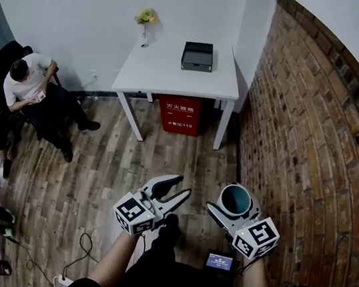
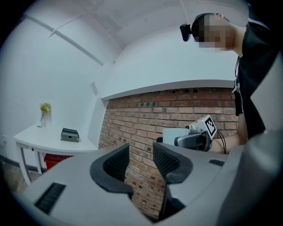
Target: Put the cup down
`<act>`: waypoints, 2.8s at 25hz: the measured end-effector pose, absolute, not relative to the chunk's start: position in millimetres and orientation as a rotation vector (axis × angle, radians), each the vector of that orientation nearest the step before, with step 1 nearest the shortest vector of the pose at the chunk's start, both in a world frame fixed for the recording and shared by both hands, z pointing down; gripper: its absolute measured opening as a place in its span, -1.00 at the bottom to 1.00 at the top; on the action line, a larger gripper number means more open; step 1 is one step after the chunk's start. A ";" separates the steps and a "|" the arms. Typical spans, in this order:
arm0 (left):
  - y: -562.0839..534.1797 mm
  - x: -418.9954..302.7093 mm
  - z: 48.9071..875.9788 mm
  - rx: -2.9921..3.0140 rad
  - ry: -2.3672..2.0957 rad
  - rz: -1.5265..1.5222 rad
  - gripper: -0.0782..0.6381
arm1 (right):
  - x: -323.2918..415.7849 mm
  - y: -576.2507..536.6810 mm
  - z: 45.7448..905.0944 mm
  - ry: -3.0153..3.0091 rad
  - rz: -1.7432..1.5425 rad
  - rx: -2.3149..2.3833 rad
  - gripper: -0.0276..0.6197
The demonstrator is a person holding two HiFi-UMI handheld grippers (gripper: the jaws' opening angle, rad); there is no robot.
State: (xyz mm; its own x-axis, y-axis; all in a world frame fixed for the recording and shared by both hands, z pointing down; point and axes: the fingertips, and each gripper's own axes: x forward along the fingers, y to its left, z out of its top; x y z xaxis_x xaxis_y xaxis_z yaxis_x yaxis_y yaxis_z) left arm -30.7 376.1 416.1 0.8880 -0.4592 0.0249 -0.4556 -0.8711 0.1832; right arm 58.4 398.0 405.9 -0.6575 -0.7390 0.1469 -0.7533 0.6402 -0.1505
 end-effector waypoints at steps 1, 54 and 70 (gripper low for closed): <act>363.2 -33.0 416.0 2.874 -0.692 -0.023 -0.30 | 56.1 385.4 406.0 -2.778 0.311 1.272 0.34; -90.4 -40.9 426.1 2.831 -0.777 0.010 -0.30 | 44.2 -89.4 410.7 -2.862 0.326 1.158 0.34; -209.2 8.0 419.8 2.813 -0.863 0.039 -0.30 | 92.2 -209.7 406.8 -2.906 0.322 1.064 0.34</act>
State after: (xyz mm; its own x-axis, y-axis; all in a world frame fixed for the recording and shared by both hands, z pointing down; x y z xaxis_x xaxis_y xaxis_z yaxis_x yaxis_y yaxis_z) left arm 8.0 -209.2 419.8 0.8295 -0.5523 0.0833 -0.5576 -0.8100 0.1815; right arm 92.2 -209.7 406.8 -0.7655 -0.6358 0.0989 -0.6420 0.7446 -0.1827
